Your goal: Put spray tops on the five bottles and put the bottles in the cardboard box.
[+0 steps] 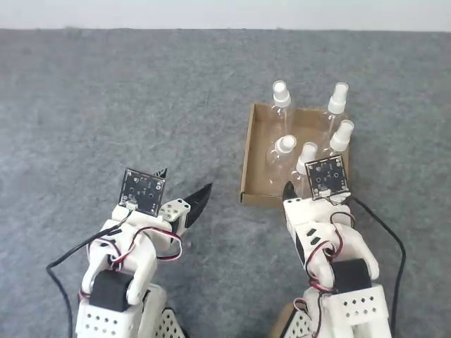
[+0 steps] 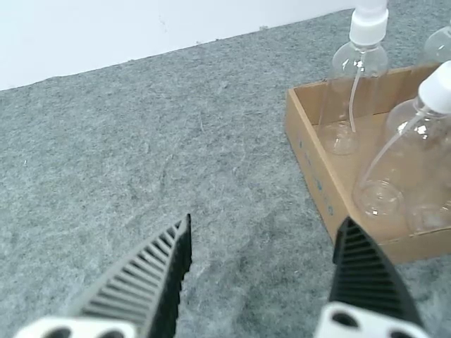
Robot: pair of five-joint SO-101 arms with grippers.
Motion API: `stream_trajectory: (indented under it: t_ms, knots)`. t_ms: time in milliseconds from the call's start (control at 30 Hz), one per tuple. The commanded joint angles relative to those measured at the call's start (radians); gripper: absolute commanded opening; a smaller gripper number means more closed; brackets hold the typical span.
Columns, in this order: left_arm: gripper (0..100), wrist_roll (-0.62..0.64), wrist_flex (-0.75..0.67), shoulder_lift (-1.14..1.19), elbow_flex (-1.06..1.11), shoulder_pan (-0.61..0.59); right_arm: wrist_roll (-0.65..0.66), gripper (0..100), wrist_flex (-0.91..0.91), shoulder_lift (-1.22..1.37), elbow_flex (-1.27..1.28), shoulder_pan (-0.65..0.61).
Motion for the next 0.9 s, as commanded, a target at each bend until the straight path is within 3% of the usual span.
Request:
stream_trajectory:
  t_ms: [0,167,367,600,700,867]
  knots:
    - [30,-0.006,-0.026,-0.008,-0.008,0.0,0.015,30.0,0.008,-0.021,-0.069,-0.007]
    - [30,-0.006,-0.026,-0.008,-0.008,0.0,0.015,29.9,0.024,-0.021,-0.069,-0.007]
    - [30,-0.008,-0.026,-0.008,-0.008,0.0,0.017,29.9,0.202,-0.021,-0.152,-0.007]
    - [30,-0.008,-0.026,-0.008,-0.008,0.0,0.017,29.8,0.288,-0.022,-0.216,0.001]
    - [30,-0.008,-0.026,-0.008,-0.008,-0.002,0.017,25.2,0.352,-0.03,-0.258,0.012]
    - [30,-0.008,-0.021,-0.008,-0.012,-0.003,0.041,12.5,0.401,-0.182,-0.308,0.133]
